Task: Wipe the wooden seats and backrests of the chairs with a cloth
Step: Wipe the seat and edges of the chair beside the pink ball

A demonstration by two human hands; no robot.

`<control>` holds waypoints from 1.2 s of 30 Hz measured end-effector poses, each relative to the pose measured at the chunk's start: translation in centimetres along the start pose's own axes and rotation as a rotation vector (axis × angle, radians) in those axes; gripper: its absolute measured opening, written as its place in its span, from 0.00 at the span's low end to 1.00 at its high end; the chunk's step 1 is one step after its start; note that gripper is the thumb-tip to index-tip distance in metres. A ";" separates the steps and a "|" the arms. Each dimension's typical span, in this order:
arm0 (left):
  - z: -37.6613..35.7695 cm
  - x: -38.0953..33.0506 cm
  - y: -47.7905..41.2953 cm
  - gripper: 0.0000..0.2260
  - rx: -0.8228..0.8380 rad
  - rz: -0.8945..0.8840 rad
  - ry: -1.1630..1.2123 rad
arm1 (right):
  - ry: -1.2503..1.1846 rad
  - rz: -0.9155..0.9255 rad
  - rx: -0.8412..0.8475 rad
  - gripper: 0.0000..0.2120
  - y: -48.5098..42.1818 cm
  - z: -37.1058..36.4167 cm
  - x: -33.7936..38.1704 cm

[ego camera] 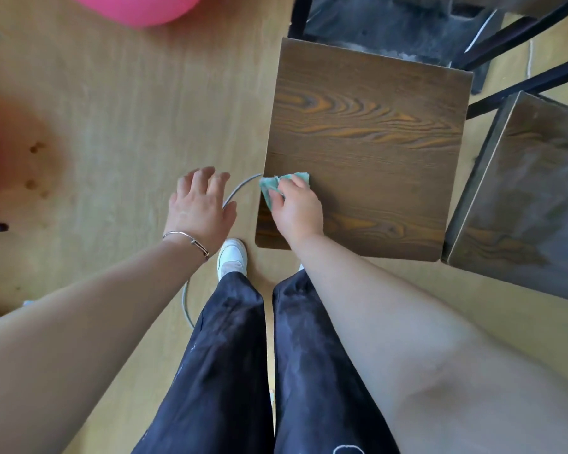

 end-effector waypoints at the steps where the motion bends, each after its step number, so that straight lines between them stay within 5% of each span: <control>1: -0.1 -0.1 0.0 0.23 0.005 -0.004 -0.013 | -0.063 -0.017 -0.012 0.11 0.0 0.7 -0.5; 8: -2.1 -5.1 0.0 0.23 0.055 -0.105 -0.068 | -0.187 -0.539 -0.397 0.13 3.7 12.5 -17.1; 15: -4.8 -15.1 -0.3 0.23 0.105 -0.289 -0.148 | -0.248 -0.831 -0.399 0.11 6.6 15.8 -29.0; 25: -6.0 -23.8 -2.9 0.23 0.096 -0.455 -0.226 | -0.120 -0.763 -0.344 0.12 5.7 14.4 -26.7; 36: -3.1 -11.8 -2.1 0.21 0.052 -0.298 -0.094 | -0.026 -0.538 -0.233 0.12 3.5 8.7 -15.3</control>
Point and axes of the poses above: each hand's wrist, its own y-axis away from the middle knuckle, its own z-axis out of the back of the hand, x = y × z, the point moved 8 cm from there along -y, towards the middle knuckle, and after that the axes turned 2 degrees about x, right-handed, at the moved point
